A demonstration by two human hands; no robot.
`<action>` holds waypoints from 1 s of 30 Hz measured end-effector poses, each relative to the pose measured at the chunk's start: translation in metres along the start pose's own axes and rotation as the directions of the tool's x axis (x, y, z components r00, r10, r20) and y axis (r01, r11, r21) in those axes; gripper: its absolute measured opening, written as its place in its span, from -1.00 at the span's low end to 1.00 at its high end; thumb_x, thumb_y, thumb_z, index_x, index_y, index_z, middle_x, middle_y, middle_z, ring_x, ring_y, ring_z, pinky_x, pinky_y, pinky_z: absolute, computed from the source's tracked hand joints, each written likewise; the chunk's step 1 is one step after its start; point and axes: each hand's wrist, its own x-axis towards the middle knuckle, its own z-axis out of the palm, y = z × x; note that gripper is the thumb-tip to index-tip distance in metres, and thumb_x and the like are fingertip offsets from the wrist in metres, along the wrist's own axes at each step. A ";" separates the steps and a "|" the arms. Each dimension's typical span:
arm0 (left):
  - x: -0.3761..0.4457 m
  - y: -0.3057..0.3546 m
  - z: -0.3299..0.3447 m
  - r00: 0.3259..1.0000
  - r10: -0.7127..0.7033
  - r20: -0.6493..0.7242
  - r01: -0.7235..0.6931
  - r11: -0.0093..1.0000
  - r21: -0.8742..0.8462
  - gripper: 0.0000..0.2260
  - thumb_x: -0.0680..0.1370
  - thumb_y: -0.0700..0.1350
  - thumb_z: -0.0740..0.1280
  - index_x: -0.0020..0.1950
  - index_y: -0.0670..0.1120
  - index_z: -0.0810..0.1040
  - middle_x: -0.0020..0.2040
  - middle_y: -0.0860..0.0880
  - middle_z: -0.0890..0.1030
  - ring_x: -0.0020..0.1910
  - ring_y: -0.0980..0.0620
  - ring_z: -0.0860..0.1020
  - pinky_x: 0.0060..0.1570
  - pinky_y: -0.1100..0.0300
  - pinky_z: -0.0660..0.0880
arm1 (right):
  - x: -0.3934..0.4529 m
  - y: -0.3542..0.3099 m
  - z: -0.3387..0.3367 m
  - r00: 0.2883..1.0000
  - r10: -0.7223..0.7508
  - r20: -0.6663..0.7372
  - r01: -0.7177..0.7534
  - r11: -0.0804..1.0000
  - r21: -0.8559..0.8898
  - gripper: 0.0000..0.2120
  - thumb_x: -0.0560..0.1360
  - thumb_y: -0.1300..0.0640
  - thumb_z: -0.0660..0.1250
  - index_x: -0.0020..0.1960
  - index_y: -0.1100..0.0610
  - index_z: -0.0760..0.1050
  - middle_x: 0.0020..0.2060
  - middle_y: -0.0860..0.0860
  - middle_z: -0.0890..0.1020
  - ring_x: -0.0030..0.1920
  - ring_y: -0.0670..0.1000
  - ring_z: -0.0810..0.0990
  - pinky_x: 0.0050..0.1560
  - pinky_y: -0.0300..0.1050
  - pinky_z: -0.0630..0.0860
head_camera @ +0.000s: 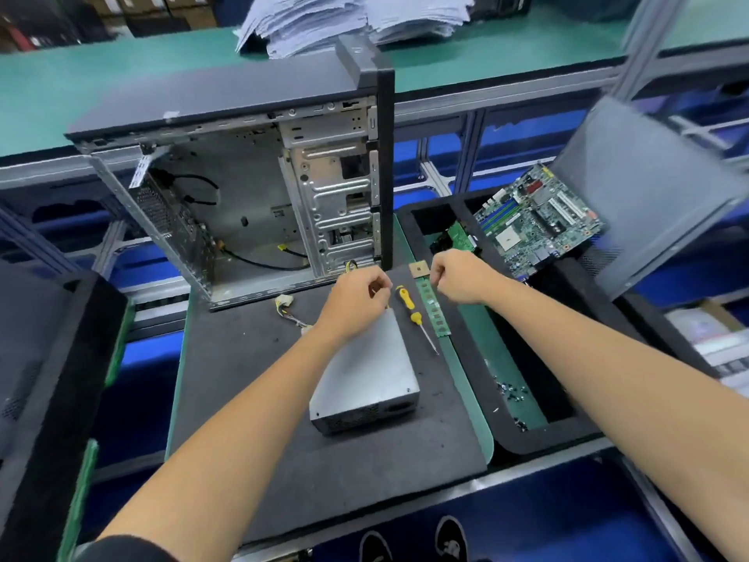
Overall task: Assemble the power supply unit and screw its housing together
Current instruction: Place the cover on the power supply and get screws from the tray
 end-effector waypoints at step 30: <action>0.044 0.078 0.259 0.706 -0.348 0.617 -0.005 0.869 0.495 -0.89 0.48 -0.28 0.21 -0.01 -0.19 0.43 -0.06 -0.20 0.52 -0.18 -0.15 0.49 -0.22 0.03 0.46 | 0.019 0.182 0.014 0.932 -0.013 0.361 0.044 0.996 -0.077 -0.79 0.49 0.34 0.24 0.07 0.31 0.58 0.02 0.22 0.64 0.03 0.21 0.60 0.06 0.04 0.57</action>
